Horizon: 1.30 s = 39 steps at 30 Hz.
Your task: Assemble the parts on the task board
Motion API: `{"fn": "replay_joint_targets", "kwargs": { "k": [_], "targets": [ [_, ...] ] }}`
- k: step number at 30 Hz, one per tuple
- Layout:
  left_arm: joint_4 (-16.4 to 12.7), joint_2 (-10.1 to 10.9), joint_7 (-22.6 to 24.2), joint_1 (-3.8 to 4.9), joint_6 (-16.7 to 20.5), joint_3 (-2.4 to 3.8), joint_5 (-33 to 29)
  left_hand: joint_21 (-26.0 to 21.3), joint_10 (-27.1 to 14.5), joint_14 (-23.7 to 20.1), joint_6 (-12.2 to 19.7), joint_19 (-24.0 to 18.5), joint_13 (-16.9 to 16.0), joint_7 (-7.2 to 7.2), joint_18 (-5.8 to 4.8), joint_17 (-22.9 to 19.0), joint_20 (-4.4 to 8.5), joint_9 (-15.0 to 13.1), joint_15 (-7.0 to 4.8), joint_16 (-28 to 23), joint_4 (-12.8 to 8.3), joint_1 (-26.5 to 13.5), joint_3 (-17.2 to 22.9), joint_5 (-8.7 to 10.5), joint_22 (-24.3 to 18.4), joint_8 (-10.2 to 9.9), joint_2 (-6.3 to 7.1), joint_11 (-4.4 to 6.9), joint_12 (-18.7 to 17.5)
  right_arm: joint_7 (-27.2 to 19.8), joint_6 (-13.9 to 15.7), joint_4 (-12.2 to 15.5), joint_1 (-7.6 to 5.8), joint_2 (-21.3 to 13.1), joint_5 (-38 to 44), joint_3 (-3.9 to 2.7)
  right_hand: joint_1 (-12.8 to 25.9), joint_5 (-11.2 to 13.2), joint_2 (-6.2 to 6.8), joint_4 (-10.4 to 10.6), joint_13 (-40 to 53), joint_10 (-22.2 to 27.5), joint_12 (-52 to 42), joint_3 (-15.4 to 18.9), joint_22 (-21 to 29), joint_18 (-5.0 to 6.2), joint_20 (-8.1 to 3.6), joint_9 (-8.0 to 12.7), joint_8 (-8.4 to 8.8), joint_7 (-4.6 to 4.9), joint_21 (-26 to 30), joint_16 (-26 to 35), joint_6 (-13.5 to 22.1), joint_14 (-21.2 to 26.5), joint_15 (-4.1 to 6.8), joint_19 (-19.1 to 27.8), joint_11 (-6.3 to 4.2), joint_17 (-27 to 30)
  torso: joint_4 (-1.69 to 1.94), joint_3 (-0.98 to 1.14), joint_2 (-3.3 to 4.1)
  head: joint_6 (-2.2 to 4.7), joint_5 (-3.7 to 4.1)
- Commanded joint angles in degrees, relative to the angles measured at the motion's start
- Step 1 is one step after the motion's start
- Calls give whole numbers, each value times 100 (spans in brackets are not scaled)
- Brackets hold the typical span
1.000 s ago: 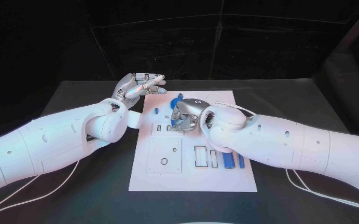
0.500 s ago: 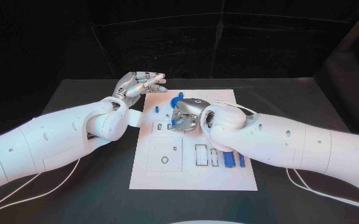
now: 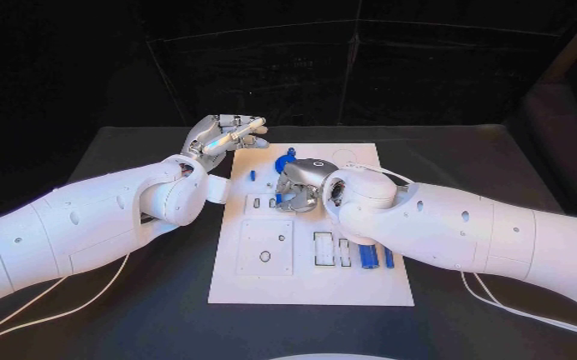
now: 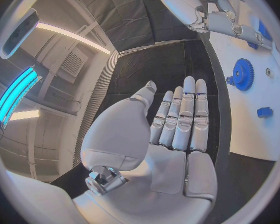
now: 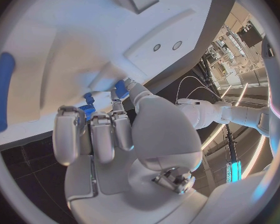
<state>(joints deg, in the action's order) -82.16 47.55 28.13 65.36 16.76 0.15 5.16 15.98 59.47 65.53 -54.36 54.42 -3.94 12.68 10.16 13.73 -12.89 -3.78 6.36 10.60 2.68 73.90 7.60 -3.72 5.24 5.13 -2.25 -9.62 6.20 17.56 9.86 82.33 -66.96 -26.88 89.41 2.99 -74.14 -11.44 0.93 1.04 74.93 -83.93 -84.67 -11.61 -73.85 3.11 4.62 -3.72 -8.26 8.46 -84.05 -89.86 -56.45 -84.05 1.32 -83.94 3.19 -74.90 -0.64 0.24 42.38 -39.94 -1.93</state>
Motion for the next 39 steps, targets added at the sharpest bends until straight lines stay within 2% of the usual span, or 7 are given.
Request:
{"fn": "replay_joint_targets", "kwargs": {
  "k": [1, 9, 21, 26, 30, 36, 39],
  "targets": [
    [0, -1, 34, 9, -53, 3, 1, -24, 6, -5, -14, 46, 3, 14, 36, 5, -8, 1, 18, -36, -16, 20, 13, 2, -5, -31, -28, 1, -33, 151, -179, -20, 33, -12, 45, 33, 17, 23, 90, 1, 758, -12, 40, 13, 10, -9, 39, 10, 45, 26, 23, -14, 85, -595, -63, -61, 56, -1510, -1, 0, 1, 1, -1],
    [6, -4, 33, 9, -55, 3, 1, -24, 6, -5, -14, 46, 3, 14, 36, 5, -8, 1, 18, -36, -16, 20, 13, 2, -5, -31, -28, 1, -33, 209, -54, -13, 34, -5, 57, 33, 146, -49, 233, 57, 498, 214, 248, 124, 26, -6, 103, 9, 209, 105, 33, -14, 410, -595, -130, -53, 131, -1510, 4, 2, -1, -6, 3],
    [13, -3, 24, 9, -63, 3, 1, -24, 6, -5, -14, 46, 3, 14, 36, 5, -8, 1, 18, -36, -16, 20, 13, 2, -5, -31, -28, 1, -33, 239, 194, 6, 36, 3, 59, 33, 266, 23, 358, 182, 377, 317, 334, 308, 50, 0, 150, -9, 239, 147, 44, -14, 598, -595, -173, -42, 176, -1510, -1, -1, 0, -8, 4],
    [17, -4, 23, 9, -70, 3, 1, -24, 6, -5, -14, 46, 3, 14, 36, 5, -8, 1, 18, -36, -16, 20, 13, 2, -5, -31, -28, 1, -33, 197, 534, 110, 43, -61, 60, 33, 308, -5, 434, 272, 365, 326, 335, 432, 59, 2, 165, -12, 235, 165, 47, -14, 676, -595, -188, -39, 193, -1510, 2, 2, 0, -1, 3],
    [36, 3, 9, 9, -99, 3, 1, -28, 76, 39, -68, 80, -4, -26, 42, 41, 4, -4, -3, -43, -28, 0, 41, 0, -14, -15, -42, 31, -18, -15, 951, 376, 47, -282, 32, 30, 275, -43, 532, 343, 352, 335, 337, 558, 77, 5, 177, -11, 224, 183, 55, -14, 759, -595, -201, -32, 209, -1510, -8, 8, -8, 8, -22],
    [72, 32, -136, 9, -148, 2, 51, 246, 588, 771, -318, 624, -52, -157, 50, 325, 230, -11, -245, 266, -26, -77, 124, -1, 96, 48, -35, 220, 93, -875, 1406, 814, -33, -789, -530, 13, 62, -82, 620, 585, 341, 346, 328, 763, 134, 15, 222, -7, 236, 249, 80, -14, 1021, -595, -251, -6, 267, -1510, -16, 3, -16, 56, -25],
    [90, 66, -331, 9, -197, 2, 222, 674, 1075, 1715, -482, 1303, -118, -306, 27, 740, 528, -17, -512, 826, 39, -167, 166, -3, 293, 76, -12, 420, 205, -1468, 1402, 958, -148, -1038, -1197, -67, -67, -284, 551, 635, 328, 366, 330, 838, 175, 23, 233, -17, 182, 251, 101, -14, 1056, -595, -257, 16, 272, -1510, -16, 10, -23, 74, -33]
  ]
}}
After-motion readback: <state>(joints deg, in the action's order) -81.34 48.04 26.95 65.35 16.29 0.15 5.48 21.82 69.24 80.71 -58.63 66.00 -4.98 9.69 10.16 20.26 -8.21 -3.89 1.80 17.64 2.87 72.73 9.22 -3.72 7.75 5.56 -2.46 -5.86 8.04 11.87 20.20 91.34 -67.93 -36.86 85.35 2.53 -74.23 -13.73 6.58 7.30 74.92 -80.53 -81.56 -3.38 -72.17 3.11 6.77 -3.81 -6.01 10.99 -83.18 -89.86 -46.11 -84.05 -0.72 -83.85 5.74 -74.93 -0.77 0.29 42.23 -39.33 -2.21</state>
